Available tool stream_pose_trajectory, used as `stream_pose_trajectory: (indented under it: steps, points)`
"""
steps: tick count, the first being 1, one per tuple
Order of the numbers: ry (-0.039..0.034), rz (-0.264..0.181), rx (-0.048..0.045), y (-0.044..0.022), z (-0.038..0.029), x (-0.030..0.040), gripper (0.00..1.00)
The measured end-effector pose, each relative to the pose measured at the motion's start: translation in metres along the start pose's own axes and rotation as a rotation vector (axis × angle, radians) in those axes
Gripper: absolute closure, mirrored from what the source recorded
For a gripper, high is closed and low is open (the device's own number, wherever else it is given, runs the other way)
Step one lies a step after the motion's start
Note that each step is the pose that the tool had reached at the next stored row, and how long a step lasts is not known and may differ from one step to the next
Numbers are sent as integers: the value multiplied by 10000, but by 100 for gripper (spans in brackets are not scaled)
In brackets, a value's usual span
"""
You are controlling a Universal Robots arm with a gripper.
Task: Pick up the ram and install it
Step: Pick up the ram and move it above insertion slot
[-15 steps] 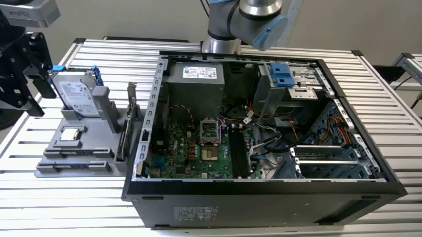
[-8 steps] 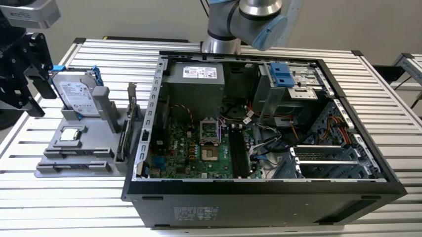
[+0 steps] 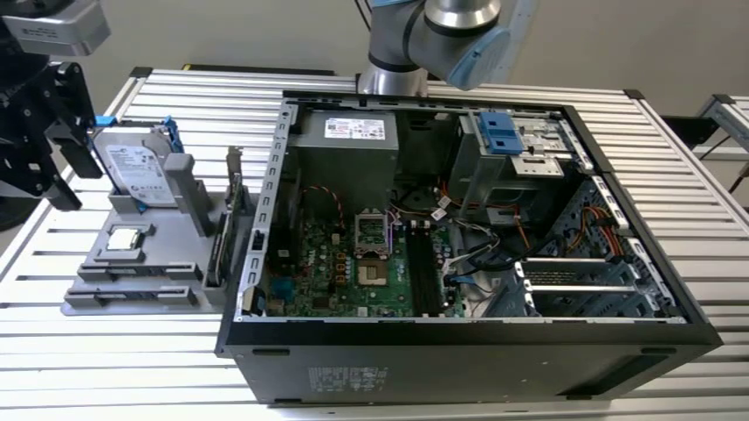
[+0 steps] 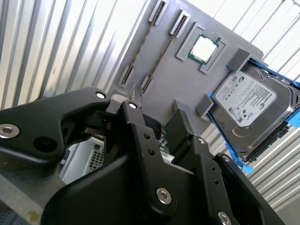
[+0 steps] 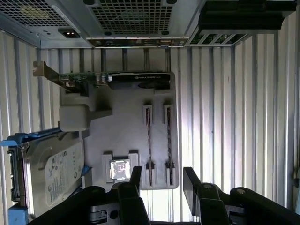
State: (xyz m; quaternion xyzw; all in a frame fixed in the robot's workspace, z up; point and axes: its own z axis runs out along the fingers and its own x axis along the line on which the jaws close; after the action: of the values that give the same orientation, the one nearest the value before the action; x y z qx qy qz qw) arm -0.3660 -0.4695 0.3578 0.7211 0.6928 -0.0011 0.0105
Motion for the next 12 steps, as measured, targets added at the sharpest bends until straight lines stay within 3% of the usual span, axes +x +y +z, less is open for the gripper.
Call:
stream_pose_trajectory:
  steps: [12]
  points:
    - [1,-57,-1,-1,73,1,0]
